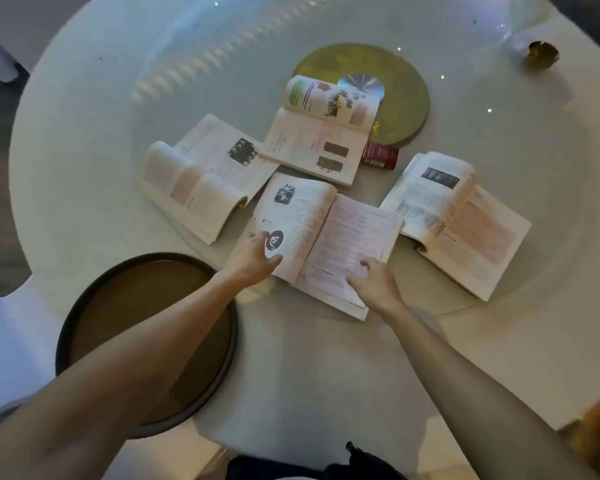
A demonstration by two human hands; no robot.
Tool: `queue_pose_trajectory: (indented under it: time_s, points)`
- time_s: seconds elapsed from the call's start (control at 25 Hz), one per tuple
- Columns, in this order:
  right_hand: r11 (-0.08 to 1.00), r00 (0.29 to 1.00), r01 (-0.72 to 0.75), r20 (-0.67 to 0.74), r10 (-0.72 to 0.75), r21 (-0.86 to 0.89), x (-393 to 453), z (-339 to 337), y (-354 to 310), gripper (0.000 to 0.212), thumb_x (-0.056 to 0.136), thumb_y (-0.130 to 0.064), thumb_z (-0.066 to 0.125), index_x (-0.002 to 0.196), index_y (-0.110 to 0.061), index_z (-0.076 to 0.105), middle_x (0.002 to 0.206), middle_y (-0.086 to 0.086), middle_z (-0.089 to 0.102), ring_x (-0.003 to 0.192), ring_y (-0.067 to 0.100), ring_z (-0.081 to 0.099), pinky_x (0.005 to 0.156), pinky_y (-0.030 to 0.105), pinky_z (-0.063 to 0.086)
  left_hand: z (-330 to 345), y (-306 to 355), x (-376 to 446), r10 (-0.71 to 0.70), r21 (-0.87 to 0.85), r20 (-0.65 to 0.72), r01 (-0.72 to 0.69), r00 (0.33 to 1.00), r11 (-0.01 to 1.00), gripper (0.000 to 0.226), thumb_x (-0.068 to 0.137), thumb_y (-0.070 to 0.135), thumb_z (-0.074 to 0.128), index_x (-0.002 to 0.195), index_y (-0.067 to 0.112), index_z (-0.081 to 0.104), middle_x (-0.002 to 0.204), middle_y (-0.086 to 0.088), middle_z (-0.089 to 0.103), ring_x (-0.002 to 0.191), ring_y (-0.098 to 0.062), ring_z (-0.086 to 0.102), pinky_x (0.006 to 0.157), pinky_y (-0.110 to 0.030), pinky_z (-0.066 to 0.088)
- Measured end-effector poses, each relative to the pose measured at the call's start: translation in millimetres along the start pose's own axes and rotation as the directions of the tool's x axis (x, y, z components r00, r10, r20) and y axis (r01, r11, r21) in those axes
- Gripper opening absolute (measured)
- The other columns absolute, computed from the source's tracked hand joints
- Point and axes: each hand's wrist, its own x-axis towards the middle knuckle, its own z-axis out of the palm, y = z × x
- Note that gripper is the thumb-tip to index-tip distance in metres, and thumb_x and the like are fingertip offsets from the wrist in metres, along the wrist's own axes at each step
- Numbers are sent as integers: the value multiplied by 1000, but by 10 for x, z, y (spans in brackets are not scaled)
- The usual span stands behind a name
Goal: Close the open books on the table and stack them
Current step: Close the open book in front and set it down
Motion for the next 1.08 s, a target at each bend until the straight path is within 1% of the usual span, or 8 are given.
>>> queue_pose_trajectory:
  time_s: [0.28,0.56,0.64,0.68,0.72,0.8,0.96,1.08]
  points:
    - [903,932,-286,-128,340,320,204,40,144,61,86,-24,78,137,-1,54,138,17,61,123,36,64,103,52,56,7,-225,264,-232,41,-24,233,972,972,80,79,46,66,145,11,38,137,-21,47,126,-37,44,104,-47,39]
    - [776,899,-348,-47,434,526,299,41,236,19,91,-14,72,109,-9,68,113,6,73,87,17,69,67,30,53,69,-324,362,-369,8,-34,369,929,929,87,67,48,73,137,5,43,134,-20,44,126,-39,39,100,-45,38]
    - [746,903,-332,-35,429,577,293,50,222,16,93,-8,67,108,-13,63,109,3,70,82,11,64,63,26,49,59,-350,397,-372,-103,23,372,928,922,75,64,50,79,119,3,57,110,-12,61,105,-26,58,82,-35,48]
    - [740,907,-321,-33,421,591,279,57,218,20,94,-5,63,113,-13,61,109,2,69,83,11,65,64,27,51,62,-367,396,-363,-202,68,369,929,907,58,64,50,83,95,5,63,83,-4,66,78,-16,63,62,-27,48]
    - [742,912,-312,-31,408,593,256,62,218,23,95,-3,60,115,-14,59,109,2,69,86,13,65,66,28,53,66,-369,381,-353,-289,128,375,927,881,48,63,50,85,74,10,61,57,6,59,53,-7,55,46,-21,40]
    - [760,926,-296,-21,377,579,173,51,218,25,97,-2,56,115,-19,57,112,1,69,92,15,67,76,32,56,80,-305,286,-310,-371,255,389,916,843,45,61,52,87,63,15,62,40,14,51,39,-3,44,38,-16,33]
    - [775,954,-266,41,297,574,43,7,296,35,98,0,55,125,-21,58,118,-1,72,107,23,71,89,42,61,274,-119,58,-80,-499,298,227,951,837,45,63,45,88,91,15,70,82,5,74,71,-11,71,53,-17,52]
    - [765,957,-262,55,285,589,-23,23,351,39,100,1,54,136,-14,57,127,7,70,116,31,70,101,54,58,424,99,-102,87,-463,243,37,966,885,51,63,48,85,100,19,65,95,2,69,83,-15,68,61,-27,55]
